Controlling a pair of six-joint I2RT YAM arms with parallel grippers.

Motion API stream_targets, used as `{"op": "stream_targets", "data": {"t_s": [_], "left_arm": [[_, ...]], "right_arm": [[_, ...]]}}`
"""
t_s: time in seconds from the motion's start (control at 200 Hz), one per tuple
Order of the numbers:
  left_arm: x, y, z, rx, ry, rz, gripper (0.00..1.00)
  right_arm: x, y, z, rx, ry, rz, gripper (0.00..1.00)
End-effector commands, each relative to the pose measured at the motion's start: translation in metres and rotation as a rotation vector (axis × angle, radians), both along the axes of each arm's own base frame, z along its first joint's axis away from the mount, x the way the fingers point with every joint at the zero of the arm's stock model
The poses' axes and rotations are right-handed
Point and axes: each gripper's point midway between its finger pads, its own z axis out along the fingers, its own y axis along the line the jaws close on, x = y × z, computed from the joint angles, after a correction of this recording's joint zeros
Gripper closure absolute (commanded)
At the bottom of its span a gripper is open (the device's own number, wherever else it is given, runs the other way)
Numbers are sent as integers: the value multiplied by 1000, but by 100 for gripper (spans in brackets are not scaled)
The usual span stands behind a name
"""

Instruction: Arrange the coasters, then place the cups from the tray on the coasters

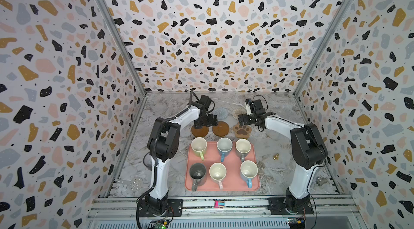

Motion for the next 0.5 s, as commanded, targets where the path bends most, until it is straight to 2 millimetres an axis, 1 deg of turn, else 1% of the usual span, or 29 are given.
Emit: {"op": "stream_targets", "data": {"t_s": [0.0,0.14,0.28,0.36,0.491], "left_arm": [[4,2,-2,24,9,-42,0],[-1,17,-13,78,40,-33,0],[-2,26,-24,69,47,14,0],[4,29,-28,56,36,41,0],[16,28,-33,51,24,49,0]], "right_arm": [[5,-3,6,5,11,-47,1],[9,-1,8,24,11,-62,1],[11,0,11,33,-3,-69,1],[14,-2,11,20,-13,-67,1],[21,0,11,15,-12,-65,1]]}}
